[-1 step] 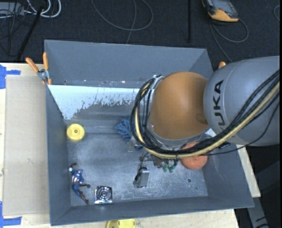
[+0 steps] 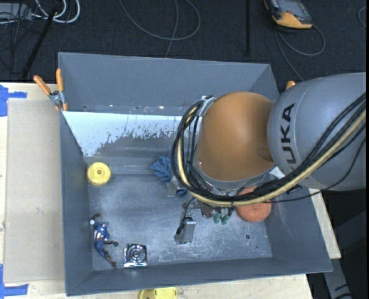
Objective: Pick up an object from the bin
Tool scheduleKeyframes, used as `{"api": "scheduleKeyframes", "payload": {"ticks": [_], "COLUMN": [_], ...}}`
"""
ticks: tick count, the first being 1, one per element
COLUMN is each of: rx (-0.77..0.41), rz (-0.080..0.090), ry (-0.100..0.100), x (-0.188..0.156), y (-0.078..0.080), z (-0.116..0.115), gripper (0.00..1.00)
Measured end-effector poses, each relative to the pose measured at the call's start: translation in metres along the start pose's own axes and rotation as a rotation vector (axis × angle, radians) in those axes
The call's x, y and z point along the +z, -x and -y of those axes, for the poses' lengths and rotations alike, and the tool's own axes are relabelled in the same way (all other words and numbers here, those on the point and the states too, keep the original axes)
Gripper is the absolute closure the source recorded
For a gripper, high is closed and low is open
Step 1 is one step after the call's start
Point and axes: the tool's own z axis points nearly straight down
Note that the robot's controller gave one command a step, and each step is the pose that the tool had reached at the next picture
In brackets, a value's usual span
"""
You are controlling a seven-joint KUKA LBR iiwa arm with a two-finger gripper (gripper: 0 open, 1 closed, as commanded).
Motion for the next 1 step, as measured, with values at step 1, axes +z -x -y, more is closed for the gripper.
{"api": "scheduleKeyframes", "payload": {"ticks": [1], "rx": [-0.071], "rz": [0.003], "ry": [0.001], "x": [0.0098], "y": [0.0256], "z": [0.0231], "gripper": [0.00]}}
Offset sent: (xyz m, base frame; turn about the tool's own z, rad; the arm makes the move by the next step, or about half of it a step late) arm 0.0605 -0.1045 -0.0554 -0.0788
